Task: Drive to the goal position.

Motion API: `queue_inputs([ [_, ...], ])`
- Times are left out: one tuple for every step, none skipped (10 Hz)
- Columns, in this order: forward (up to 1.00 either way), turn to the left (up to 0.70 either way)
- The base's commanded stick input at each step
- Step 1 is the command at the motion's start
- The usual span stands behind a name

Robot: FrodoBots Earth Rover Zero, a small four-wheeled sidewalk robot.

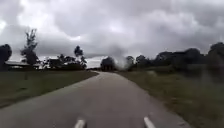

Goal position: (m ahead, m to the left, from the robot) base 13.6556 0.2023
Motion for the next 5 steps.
queue_inputs([
  [0.7,0.0],
  [0.7,0.0],
  [0.7,0.0],
  [0.7,0.0],
  [0.7,0.0],
])
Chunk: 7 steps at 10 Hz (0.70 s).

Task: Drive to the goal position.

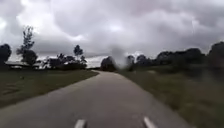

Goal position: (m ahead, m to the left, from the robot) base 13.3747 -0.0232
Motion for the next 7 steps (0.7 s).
queue_inputs([
  [0.7,0.0],
  [0.7,0.0],
  [0.7,0.0],
  [0.7,0.0],
  [0.7,0.0],
  [0.7,0.0],
  [0.7,0.0],
])
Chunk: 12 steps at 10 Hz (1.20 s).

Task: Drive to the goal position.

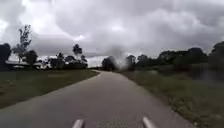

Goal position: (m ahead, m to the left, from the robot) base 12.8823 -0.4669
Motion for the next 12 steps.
queue_inputs([
  [0.7,0.0],
  [0.7,0.0],
  [0.7,0.0],
  [0.7,0.0],
  [0.7,0.0],
  [0.7,0.0],
  [0.7,0.0],
  [0.7,0.0],
  [0.7,0.0],
  [0.7,0.0],
  [0.7,0.0],
  [0.7,0.0],
])
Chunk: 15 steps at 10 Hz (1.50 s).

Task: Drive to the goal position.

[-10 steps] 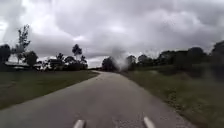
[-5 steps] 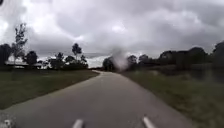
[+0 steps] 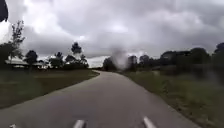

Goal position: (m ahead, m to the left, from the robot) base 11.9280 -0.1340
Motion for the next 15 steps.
queue_inputs([
  [0.7,0.0],
  [0.7,0.0],
  [0.7,0.0],
  [0.7,0.0],
  [0.7,0.0],
  [0.7,0.0],
  [0.7,0.0],
  [0.7,0.0],
  [0.7,0.0],
  [0.7,0.0],
  [0.7,0.0],
  [0.7,0.0],
  [0.7,0.0],
  [0.7,0.0],
  [0.7,0.0],
])
